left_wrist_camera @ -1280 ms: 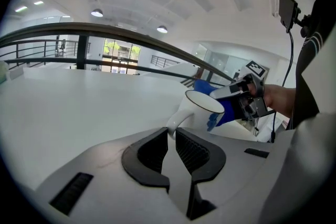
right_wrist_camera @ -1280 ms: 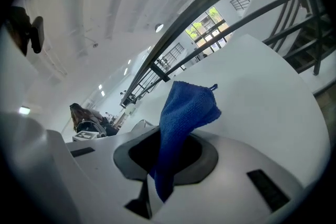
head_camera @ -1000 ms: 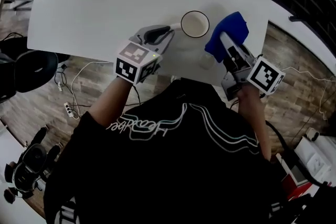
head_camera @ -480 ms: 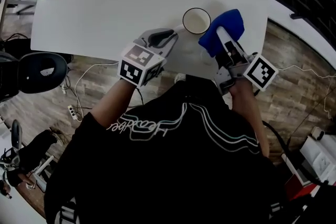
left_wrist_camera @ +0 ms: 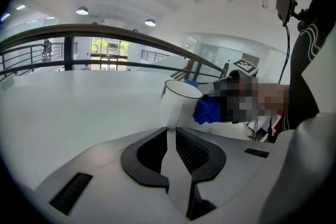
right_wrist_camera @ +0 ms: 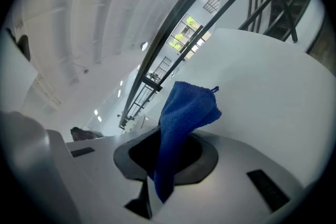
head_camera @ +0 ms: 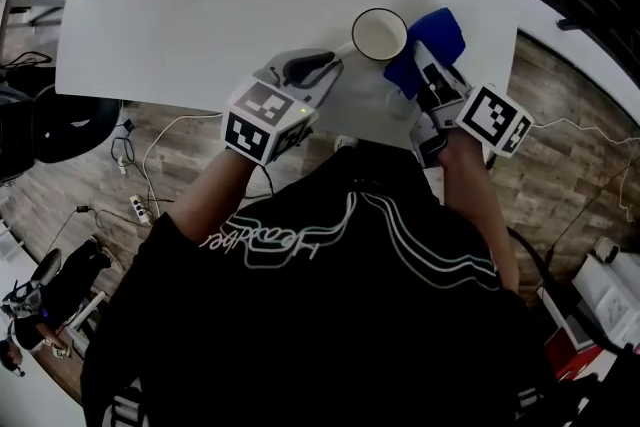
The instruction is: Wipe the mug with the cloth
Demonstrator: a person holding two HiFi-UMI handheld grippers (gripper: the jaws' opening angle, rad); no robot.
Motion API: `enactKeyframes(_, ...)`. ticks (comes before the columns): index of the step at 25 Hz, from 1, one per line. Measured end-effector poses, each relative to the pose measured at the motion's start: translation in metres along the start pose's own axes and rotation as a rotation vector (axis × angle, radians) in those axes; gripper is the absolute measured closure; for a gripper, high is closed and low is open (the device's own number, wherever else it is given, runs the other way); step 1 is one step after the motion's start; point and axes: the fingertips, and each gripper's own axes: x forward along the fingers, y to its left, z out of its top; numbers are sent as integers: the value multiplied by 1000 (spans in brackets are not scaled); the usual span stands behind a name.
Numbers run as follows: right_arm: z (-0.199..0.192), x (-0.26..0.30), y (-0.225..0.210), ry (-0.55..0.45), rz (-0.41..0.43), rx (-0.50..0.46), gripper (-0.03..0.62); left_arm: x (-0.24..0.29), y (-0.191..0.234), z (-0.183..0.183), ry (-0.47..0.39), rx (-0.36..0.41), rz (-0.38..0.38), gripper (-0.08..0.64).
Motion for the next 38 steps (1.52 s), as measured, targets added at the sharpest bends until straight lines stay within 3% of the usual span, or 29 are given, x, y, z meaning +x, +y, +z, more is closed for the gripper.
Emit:
enactKeyframes(5, 3, 2, -15, 89, -105, -149, 541, 6, -10, 4, 10, 20, -14, 506)
enactKeyframes(10, 0, 8, -19, 98, -125, -147, 541, 4, -12, -1, 14, 39, -28, 508)
enactKeyframes(18, 2, -31, -2, -30, -50, -46, 541, 6, -36, -5, 38, 84, -85, 509)
enactKeyframes(31, 8, -36, 15, -174, 39, 155, 541, 18, -46, -2, 50, 55, -105, 517)
enactKeyframes(38, 9, -24, 4, -211, 9, 196, 541, 19, -44, 0, 27, 23, -99, 518)
